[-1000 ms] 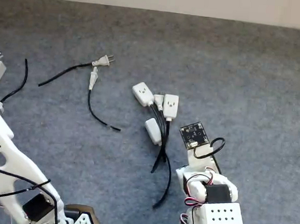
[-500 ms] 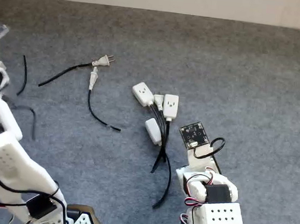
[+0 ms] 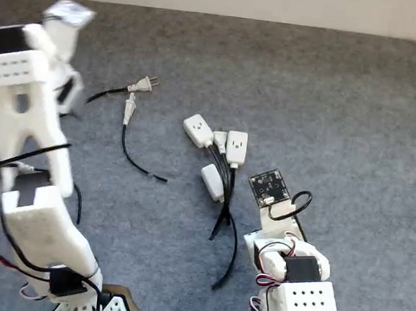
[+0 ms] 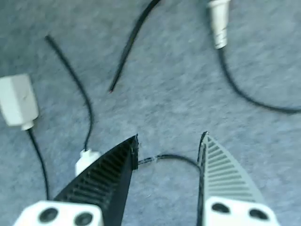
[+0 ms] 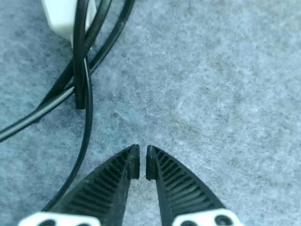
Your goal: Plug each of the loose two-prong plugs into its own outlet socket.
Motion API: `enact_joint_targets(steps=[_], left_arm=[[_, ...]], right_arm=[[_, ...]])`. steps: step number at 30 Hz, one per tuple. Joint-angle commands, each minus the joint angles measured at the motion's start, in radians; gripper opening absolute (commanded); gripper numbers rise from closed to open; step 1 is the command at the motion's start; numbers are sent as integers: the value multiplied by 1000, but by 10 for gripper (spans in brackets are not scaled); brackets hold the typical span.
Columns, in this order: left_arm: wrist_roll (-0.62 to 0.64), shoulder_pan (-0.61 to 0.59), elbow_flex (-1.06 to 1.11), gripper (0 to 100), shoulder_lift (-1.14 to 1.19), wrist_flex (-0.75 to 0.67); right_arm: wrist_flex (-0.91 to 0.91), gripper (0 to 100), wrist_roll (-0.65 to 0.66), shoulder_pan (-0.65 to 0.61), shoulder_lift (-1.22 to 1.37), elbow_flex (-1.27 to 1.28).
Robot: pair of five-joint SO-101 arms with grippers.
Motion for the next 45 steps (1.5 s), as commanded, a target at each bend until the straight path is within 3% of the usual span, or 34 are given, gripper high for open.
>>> enact_joint_targets(steps=[1,6,15,24,36,39,45], left_arm=[[92,130,-1,224,-51,-3],[107,225,38,223,-8,-110],[132,292,33,221,229,-252],[137,453,-79,221,254,-118],[250,654,-130,221,403,-327],[250,656,-157,221,475,-305],[242,483,-220,220,519,-173]], right_arm=[[-16,37,11,12,-10,-2],[-16,37,11,12,-10,-1],[-16,37,11,12,-10,-1],[-16,37,11,12,-10,-2],[-16,37,11,10,-10,-1],[-16,37,12,10,-10,1],[-16,37,12,10,-10,1]])
